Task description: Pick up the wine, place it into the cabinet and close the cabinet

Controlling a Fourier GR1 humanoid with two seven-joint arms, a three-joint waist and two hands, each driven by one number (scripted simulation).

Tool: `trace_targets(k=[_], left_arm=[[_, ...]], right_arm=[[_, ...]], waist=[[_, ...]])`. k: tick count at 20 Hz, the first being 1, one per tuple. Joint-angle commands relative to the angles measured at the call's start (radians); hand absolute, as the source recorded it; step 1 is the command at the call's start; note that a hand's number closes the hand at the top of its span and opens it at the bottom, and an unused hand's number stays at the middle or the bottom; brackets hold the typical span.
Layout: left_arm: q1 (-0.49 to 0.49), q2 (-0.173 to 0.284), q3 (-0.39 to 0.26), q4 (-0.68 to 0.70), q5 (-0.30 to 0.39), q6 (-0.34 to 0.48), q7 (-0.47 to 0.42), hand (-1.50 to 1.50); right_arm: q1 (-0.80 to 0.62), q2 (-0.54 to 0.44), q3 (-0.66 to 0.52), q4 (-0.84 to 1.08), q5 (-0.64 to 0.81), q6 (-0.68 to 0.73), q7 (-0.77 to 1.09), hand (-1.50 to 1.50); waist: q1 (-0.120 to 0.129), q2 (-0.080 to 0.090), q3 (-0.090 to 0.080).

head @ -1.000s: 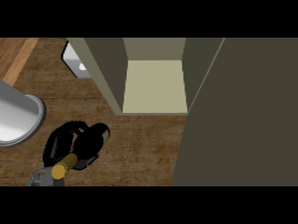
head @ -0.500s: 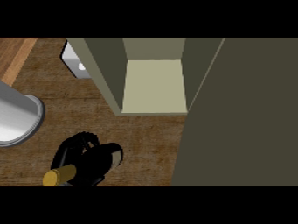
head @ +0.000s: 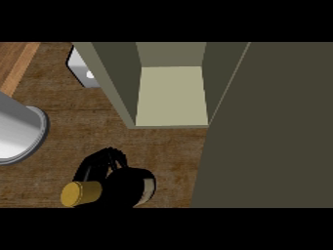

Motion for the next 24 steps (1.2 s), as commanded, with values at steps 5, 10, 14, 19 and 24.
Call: trace_targets(k=[5, 10, 14, 19, 24], left_arm=[[-0.020, -0.004, -0.122, -0.101, -0.032, 0.209, 0.062, 1.50], [-0.114, -0.004, -0.181, -0.069, -0.003, 0.391, 0.054, 1.50], [-0.200, -0.004, -0.200, -0.034, -0.030, 0.460, 0.103, 1.50], [-0.228, 0.004, -0.115, -0.029, -0.060, 0.415, 0.149, 1.50], [-0.385, -0.004, -0.106, 0.132, -0.046, 0.444, 0.124, 1.50]], right_arm=[[0.097, -0.018, 0.043, -0.181, 0.052, 0.001, 0.024, -1.50], [0.155, -0.079, 0.012, -0.236, 0.000, 0.012, -0.016, -1.50], [0.111, -0.061, -0.050, -0.180, -0.043, 0.029, -0.016, -1.50], [0.161, -0.086, -0.034, -0.231, -0.039, 0.035, -0.014, -1.50], [0.149, -0.064, -0.061, -0.170, -0.085, 0.053, -0.069, -1.50]], waist=[[-0.001, 0.003, -0.001], [-0.017, 0.003, -0.001], [-0.006, 0.006, -0.001], [-0.003, 0.004, 0.000], [-0.007, 0.007, -0.001]])
